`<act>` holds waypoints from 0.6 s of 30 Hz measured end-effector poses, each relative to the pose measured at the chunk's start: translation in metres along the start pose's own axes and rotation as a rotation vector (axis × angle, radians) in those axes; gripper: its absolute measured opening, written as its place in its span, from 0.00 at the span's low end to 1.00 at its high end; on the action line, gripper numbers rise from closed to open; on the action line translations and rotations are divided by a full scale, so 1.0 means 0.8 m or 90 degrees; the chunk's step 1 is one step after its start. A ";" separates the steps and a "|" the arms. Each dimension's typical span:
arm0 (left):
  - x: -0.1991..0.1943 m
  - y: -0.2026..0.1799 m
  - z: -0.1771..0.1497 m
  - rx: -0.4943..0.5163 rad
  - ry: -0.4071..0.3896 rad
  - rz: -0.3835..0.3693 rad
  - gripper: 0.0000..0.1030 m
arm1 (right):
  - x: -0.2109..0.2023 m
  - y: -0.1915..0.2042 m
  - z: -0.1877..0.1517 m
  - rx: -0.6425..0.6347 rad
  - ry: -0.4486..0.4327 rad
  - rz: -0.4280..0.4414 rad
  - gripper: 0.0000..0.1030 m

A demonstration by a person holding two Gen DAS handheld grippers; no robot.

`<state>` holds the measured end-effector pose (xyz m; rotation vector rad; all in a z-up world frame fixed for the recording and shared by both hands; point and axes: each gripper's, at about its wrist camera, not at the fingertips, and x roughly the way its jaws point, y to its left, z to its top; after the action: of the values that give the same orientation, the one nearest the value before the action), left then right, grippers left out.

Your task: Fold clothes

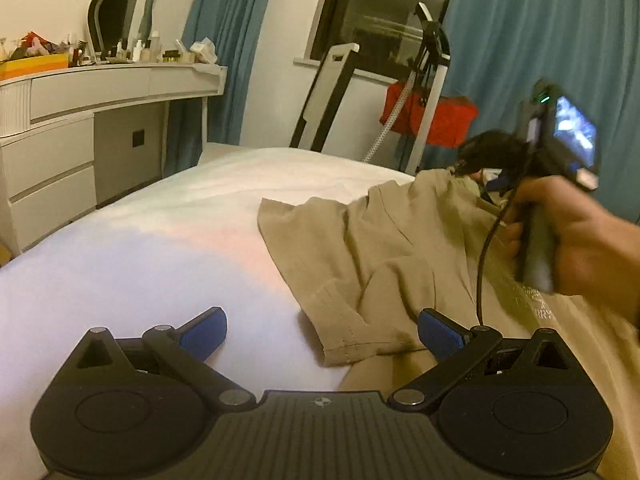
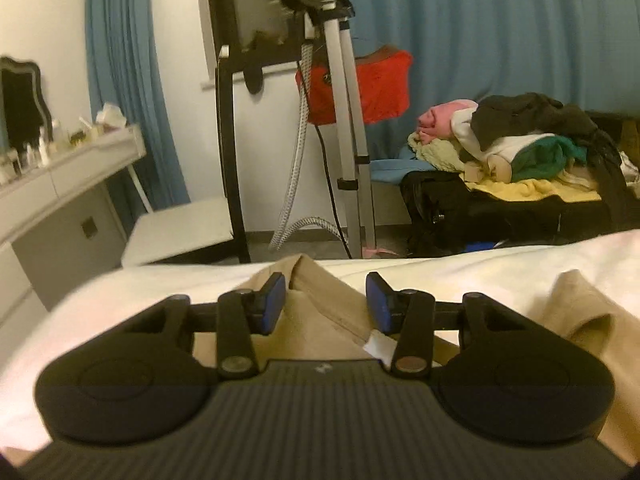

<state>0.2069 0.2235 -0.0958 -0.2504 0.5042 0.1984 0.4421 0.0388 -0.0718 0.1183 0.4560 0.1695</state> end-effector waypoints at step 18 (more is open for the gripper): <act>-0.075 -0.050 0.012 0.018 -0.001 -0.034 1.00 | -0.443 -0.087 -0.030 -0.021 -0.042 0.073 0.92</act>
<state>0.1695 0.1802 -0.0504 -0.2356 0.4982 0.1396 0.1276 -0.0948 0.0479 0.1173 0.3801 0.2851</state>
